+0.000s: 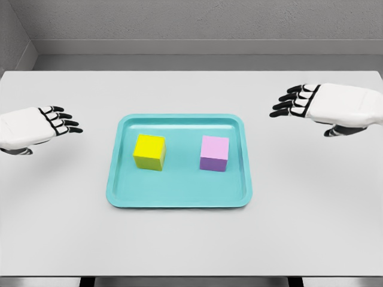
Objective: Push two cubes
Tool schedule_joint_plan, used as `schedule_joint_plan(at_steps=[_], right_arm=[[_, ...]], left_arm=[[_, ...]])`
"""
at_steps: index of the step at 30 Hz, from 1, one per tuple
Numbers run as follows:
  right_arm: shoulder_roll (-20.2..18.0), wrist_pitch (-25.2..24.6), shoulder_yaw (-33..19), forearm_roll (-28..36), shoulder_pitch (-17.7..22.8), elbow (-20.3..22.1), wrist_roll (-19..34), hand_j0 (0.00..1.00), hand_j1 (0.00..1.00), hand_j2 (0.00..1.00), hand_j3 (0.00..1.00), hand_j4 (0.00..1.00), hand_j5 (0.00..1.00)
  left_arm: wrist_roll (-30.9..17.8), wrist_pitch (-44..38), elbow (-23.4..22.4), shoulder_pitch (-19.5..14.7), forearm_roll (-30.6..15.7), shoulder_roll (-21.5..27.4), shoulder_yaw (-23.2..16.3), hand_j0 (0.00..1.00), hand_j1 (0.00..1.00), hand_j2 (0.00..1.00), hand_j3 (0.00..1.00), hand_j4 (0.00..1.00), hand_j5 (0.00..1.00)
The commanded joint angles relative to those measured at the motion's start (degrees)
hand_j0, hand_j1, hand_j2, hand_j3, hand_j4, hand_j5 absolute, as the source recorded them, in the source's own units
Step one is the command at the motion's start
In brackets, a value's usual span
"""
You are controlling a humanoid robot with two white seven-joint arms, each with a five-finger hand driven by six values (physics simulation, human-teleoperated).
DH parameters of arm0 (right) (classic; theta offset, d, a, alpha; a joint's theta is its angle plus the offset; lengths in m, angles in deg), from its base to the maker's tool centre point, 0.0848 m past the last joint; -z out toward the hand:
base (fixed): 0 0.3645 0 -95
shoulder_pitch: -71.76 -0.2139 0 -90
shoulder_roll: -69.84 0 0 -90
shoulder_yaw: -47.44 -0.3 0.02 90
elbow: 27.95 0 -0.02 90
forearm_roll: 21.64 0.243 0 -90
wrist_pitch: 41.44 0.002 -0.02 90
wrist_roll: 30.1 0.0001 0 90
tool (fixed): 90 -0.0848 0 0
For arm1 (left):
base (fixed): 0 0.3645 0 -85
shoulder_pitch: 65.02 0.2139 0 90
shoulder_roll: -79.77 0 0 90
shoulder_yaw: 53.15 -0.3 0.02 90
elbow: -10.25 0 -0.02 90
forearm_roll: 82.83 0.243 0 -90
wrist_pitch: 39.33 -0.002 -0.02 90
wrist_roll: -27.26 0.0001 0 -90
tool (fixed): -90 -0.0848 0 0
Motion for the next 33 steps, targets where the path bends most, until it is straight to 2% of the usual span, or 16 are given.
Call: schedule_joint_plan(at_steps=[1,7,8,9,10,16,17,18,21,24,29,33], right_arm=[[0.09,-0.13,-0.18,0.23,0.00,0.26,1.97,1.00,1.00,1.00,1.00,1.00,1.00],[0.18,-0.13,-0.44,-0.21,-0.62,-0.09,2.32,1.00,1.00,1.00,1.00,1.00,1.00],[0.09,-0.13,-0.61,-0.91,-1.05,-0.09,3.19,0.97,0.97,0.97,0.97,0.97,0.97],[0.18,-0.13,-0.79,-0.92,-1.32,0.00,4.95,0.82,0.82,0.82,0.82,0.82,0.82],[0.36,-0.13,-0.79,-0.92,-1.32,0.00,5.94,0.77,0.77,0.77,0.77,0.77,0.77],[0.36,-0.13,-0.79,-0.92,-1.32,0.00,5.94,0.77,0.77,0.77,0.77,0.77,0.77],[6.68,-0.13,0.00,-8.74,-0.97,-1.32,5.94,0.68,0.68,0.68,0.68,0.68,0.68],[8.35,-0.13,0.17,-11.64,-0.53,-1.41,5.94,0.68,0.68,0.68,0.68,0.68,0.68],[12.22,-0.13,2.37,-15.15,-0.70,-2.46,5.94,0.68,0.68,0.68,0.68,0.68,0.68],[13.01,-0.13,3.34,-16.47,-1.14,-4.48,5.94,0.68,0.68,0.68,0.68,0.68,0.68],[13.63,-0.13,3.43,-17.88,-1.14,-6.42,5.94,0.68,0.68,0.68,0.68,0.68,0.68],[13.98,-0.13,4.57,-18.32,-1.14,-5.63,5.94,0.69,0.69,0.69,0.69,0.69,0.69]], left_arm=[[-0.18,-0.09,0.07,0.00,-0.13,0.22,0.01,1.00,1.00,1.00,1.00,1.00,1.00],[-0.27,-0.09,-0.01,-0.17,0.40,-0.40,-1.21,1.00,1.00,1.00,1.00,1.00,1.00],[-0.27,-0.09,0.08,-0.53,2.06,-0.66,-1.65,1.00,1.00,1.00,1.00,1.00,1.00],[-0.27,-0.09,-0.01,-0.79,2.94,-1.63,-1.92,1.00,1.00,1.00,1.00,1.00,1.00],[-0.27,-0.09,-0.10,-0.97,3.38,-2.16,-1.92,1.00,1.00,1.00,1.00,1.00,1.00],[-0.27,-0.09,-0.10,-0.97,3.38,-2.16,-1.92,1.00,1.00,1.00,1.00,1.00,1.00],[-0.27,-0.09,-1.33,-5.71,7.51,-7.08,-6.84,1.00,1.00,1.00,1.00,1.00,1.00],[-0.27,-0.09,-1.33,-5.80,7.52,-7.43,-6.93,1.00,1.00,1.00,1.00,1.00,1.00],[-1.14,-0.09,-1.33,-7.64,7.52,-8.49,-8.95,1.00,1.00,1.00,1.00,1.00,1.00],[-1.23,-0.09,-1.33,-8.88,7.87,-9.10,-10.62,1.00,1.00,1.00,1.00,1.00,1.00],[-1.23,-0.09,-1.51,-9.58,8.13,-9.45,-11.06,0.97,0.97,0.97,0.97,0.97,0.97],[-2.46,-0.09,-1.51,-9.76,8.39,-9.72,-11.06,0.92,0.92,0.92,0.92,0.92,0.92]])
